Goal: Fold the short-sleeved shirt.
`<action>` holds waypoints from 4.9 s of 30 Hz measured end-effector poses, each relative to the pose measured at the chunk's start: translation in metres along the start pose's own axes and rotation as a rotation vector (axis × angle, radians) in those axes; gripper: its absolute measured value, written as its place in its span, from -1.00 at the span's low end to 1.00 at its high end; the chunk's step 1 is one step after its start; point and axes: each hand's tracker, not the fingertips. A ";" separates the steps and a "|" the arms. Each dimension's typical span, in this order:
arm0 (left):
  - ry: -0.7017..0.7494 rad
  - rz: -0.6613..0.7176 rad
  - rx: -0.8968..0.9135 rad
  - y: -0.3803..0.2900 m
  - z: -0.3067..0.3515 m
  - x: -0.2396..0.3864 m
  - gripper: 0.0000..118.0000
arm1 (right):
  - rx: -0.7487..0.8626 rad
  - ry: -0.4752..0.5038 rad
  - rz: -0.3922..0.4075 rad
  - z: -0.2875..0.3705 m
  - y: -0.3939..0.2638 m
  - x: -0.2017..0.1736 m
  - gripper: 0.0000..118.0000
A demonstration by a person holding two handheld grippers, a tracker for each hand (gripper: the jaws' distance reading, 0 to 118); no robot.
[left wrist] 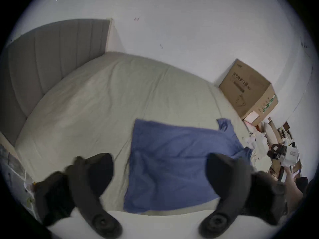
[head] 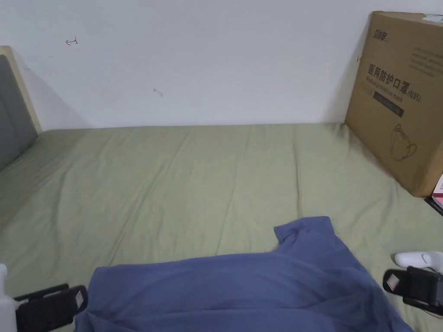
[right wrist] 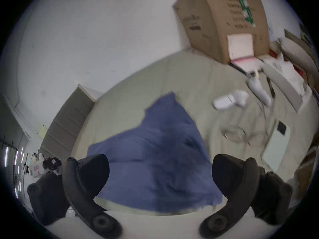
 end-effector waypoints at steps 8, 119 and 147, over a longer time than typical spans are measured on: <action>0.005 -0.133 0.018 0.051 -0.043 0.036 -0.99 | 0.116 0.115 0.134 -0.041 0.049 -0.069 -0.95; -0.075 -0.191 0.298 0.004 0.023 0.102 -0.99 | 0.311 0.031 0.313 0.013 -0.002 -0.125 -1.00; -0.703 0.718 -0.238 -0.116 -0.149 -0.158 1.00 | 0.089 -0.074 0.360 -0.021 -0.022 -0.121 -1.00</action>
